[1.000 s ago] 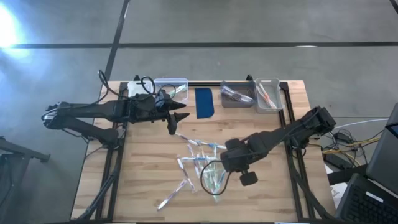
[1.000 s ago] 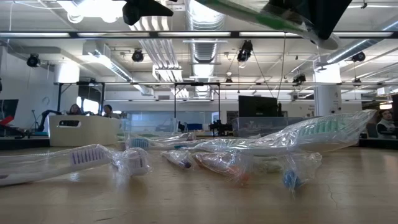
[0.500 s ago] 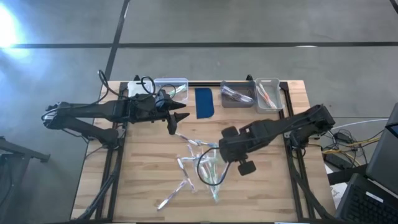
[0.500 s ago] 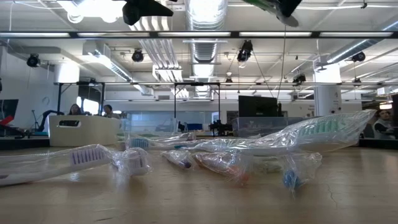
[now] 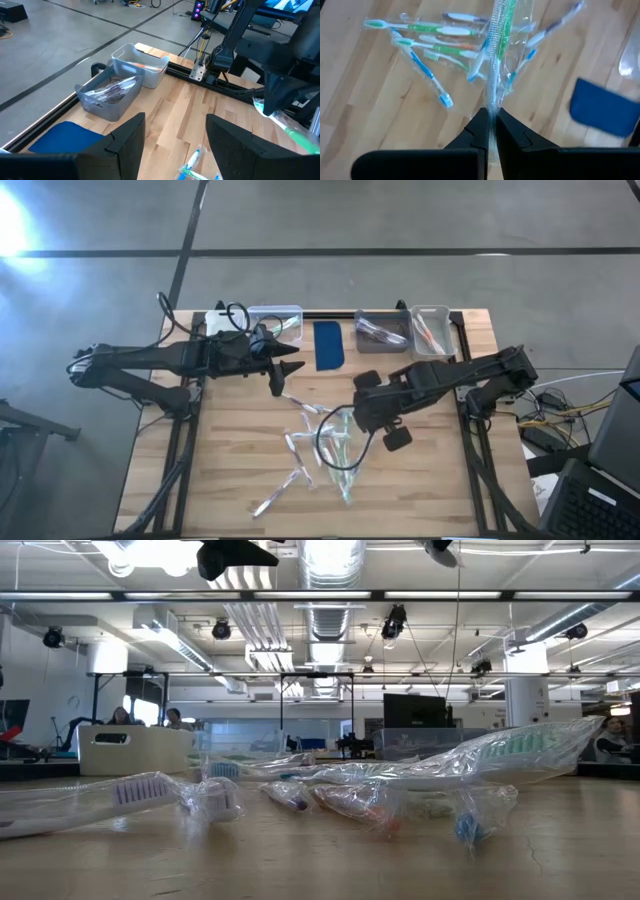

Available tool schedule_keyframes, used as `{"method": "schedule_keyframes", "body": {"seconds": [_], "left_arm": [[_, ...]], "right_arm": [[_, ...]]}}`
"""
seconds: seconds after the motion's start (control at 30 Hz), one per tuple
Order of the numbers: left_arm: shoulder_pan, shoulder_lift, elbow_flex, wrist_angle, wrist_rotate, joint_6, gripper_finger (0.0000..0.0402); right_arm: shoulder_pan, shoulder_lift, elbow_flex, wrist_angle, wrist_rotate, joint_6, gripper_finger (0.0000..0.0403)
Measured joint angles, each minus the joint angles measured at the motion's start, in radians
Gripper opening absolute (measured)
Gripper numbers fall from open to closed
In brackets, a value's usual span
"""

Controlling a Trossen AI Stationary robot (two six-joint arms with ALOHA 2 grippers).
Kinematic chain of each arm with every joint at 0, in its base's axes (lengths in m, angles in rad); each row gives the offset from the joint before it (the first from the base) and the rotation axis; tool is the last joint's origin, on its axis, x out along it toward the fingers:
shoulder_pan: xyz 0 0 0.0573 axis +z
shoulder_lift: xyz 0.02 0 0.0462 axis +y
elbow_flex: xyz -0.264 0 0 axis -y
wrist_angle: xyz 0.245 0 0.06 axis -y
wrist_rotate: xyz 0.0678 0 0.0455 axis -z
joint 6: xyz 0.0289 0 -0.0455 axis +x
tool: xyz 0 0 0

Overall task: Pick & Place Toothbrushes
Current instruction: Put the green toothbrush into the transparent bin

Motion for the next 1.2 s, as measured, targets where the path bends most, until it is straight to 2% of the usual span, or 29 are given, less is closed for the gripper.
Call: {"method": "schedule_keyframes", "body": {"seconds": [0.33, 0.5, 0.77, 0.83, 0.93, 1.07, 1.13, 1.2], "left_arm": [[0.0, 0.0, 0.0, 0.0, 0.0, -0.002, 0.0213], [0.0, 0.0, 0.0, 0.0, 0.0, -0.084, 0.0213], [0.0, 0.0, 0.0, 0.001, 0.008, -0.237, 0.0213], [0.0, 0.0, 0.0, 0.001, 0.036, -0.316, 0.0213], [0.003, 0.008, 0.0, 0.021, 0.11, -0.474, 0.0213], [0.04, 0.033, 0.0, 0.018, 0.376, -0.68, 0.0213], [0.058, 0.051, 0.0, 0.021, 0.511, -0.779, 0.0213], [0.069, 0.072, 0.0, 0.035, 0.594, -0.84, 0.0213]], "right_arm": [[-0.013, 0.0, 0.008, -0.171, 0.0, 0.279, 0.0013], [-0.013, 0.0, -0.004, -0.261, 0.031, 0.342, 0.0013], [-0.015, 0.018, 0.001, -0.253, 0.037, 0.216, 0.0013], [-0.015, 0.027, 0.001, -0.249, 0.095, 0.178, 0.0013], [-0.014, 0.029, 0.001, -0.245, 0.231, 0.095, 0.0013], [-0.015, 0.03, 0.001, -0.179, 0.436, -0.06, 0.0013], [-0.012, 0.029, 0.005, -0.12, 0.479, -0.159, 0.0013], [-0.005, 0.029, 0.016, -0.038, 0.504, -0.256, 0.0013]]}}
